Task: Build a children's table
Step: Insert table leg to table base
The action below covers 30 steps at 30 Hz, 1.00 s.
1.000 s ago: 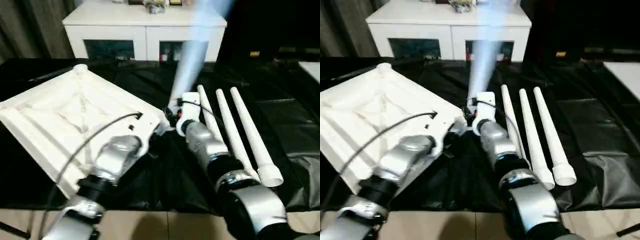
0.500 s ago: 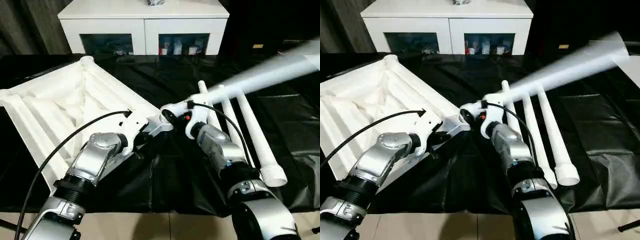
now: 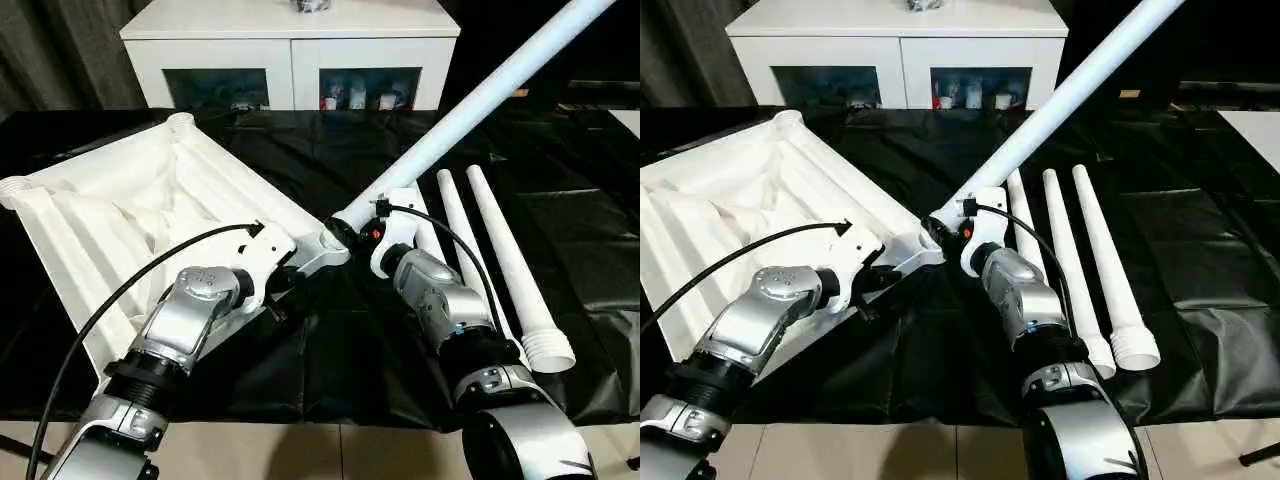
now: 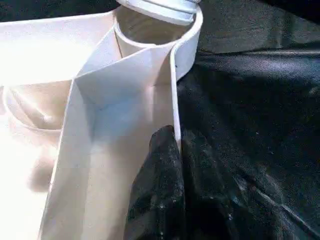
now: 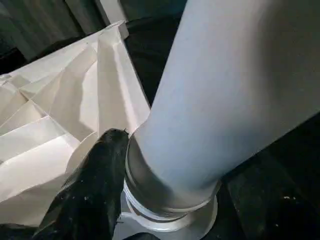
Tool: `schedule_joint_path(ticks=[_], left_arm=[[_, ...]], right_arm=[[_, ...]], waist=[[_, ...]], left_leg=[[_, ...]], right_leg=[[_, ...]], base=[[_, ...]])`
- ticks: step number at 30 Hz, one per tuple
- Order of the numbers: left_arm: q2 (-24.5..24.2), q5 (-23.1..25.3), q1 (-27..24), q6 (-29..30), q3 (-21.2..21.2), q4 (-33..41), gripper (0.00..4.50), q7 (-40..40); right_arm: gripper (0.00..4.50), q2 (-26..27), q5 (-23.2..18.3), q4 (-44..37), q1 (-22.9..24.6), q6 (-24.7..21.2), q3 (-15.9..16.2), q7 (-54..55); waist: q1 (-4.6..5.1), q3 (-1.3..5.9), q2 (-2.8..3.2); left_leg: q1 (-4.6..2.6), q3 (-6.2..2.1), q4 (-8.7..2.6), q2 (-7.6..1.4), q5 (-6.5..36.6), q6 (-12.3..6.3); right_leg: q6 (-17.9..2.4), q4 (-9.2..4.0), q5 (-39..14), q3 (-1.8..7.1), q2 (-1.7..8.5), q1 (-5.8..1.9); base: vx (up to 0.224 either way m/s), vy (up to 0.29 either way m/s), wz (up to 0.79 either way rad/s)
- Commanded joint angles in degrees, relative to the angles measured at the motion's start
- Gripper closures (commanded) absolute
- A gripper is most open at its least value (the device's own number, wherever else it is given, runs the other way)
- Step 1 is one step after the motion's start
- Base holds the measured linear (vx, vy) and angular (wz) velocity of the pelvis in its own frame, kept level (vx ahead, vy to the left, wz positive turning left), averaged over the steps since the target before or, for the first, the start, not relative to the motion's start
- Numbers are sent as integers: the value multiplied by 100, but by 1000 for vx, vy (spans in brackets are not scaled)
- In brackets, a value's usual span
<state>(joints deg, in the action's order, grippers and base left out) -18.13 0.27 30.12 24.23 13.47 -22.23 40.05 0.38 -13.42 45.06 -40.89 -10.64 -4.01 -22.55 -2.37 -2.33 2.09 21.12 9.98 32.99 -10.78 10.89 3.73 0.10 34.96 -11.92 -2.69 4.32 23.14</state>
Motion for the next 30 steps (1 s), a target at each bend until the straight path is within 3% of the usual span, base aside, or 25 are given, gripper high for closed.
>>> schedule_joint_path(ticks=[1,6,7,10,11,13,14,15,21,25,30], left_arm=[[-74,55,-204,-30,145,-95,450,157],[-120,41,-248,-118,158,-53,450,247],[-248,-37,-362,-371,229,119,450,593],[-479,-99,-497,-531,336,376,450,1024],[-572,-111,-535,-579,375,450,450,1177],[-614,-119,-547,-609,395,482,450,1259],[-784,-132,-581,-600,458,614,450,1499],[-826,-141,-587,-579,471,652,450,1563],[-895,-139,-582,-607,474,690,450,1690],[-891,-78,-545,-662,510,606,450,1651],[-852,-52,-523,-672,500,582,450,1618]], right_arm=[[196,-72,-5,-287,57,-56,52,-118],[198,-145,25,-456,118,-124,143,-288],[198,-337,33,-709,179,-251,270,-686],[198,-701,-93,-1095,243,-589,460,-1502],[198,-870,-147,-1231,271,-751,558,-1872],[199,-958,-171,-1287,280,-831,606,-2056],[199,-1317,-286,-1370,300,-1170,752,-2739],[199,-1428,-307,-1369,303,-1246,801,-2935],[199,-1775,-121,-1251,292,-1436,1099,-3595],[199,-1746,127,-1046,227,-1208,1308,-3575],[199,-1588,337,-887,212,-950,1478,-3396]], waist=[[-26,361,35],[-17,365,27],[-21,365,22],[-37,381,-16],[-51,378,-3],[-90,372,-23],[-108,363,-46],[-137,354,-27],[-152,344,-72],[-149,364,-98],[-152,370,-88]], left_leg=[[-57,-25,-300,-188,502,-340],[-56,-31,-296,-180,521,-256],[-60,-32,-296,-180,541,-265],[-46,-35,-270,-175,389,-393],[-48,-30,-264,-178,373,-453],[-56,-17,-260,-190,347,-499],[-67,-8,-264,-198,409,-485],[-65,-11,-266,-220,503,-463],[-50,-4,-262,-205,609,-337],[-48,-5,-241,-202,482,-343],[-52,-6,-235,-202,395,-379]], right_leg=[[-1750,-269,727,207,334,-366],[-1694,-259,713,210,317,-365],[-1688,-261,690,210,316,-367],[-1674,-240,900,211,310,-390],[-1675,-241,916,210,305,-379],[-1684,-233,854,212,304,-361],[-1688,-244,713,205,293,-351],[-1695,-237,551,198,299,-341],[-1666,-256,174,208,323,-333],[-1667,-235,282,215,332,-327],[-1692,-225,384,207,324,-313]], base=[[0,0,0],[0,0,0],[0,0,0],[0,0,0],[0,0,0],[0,0,0],[0,0,0],[0,0,0],[0,0,0],[0,0,0],[0,0,0]])
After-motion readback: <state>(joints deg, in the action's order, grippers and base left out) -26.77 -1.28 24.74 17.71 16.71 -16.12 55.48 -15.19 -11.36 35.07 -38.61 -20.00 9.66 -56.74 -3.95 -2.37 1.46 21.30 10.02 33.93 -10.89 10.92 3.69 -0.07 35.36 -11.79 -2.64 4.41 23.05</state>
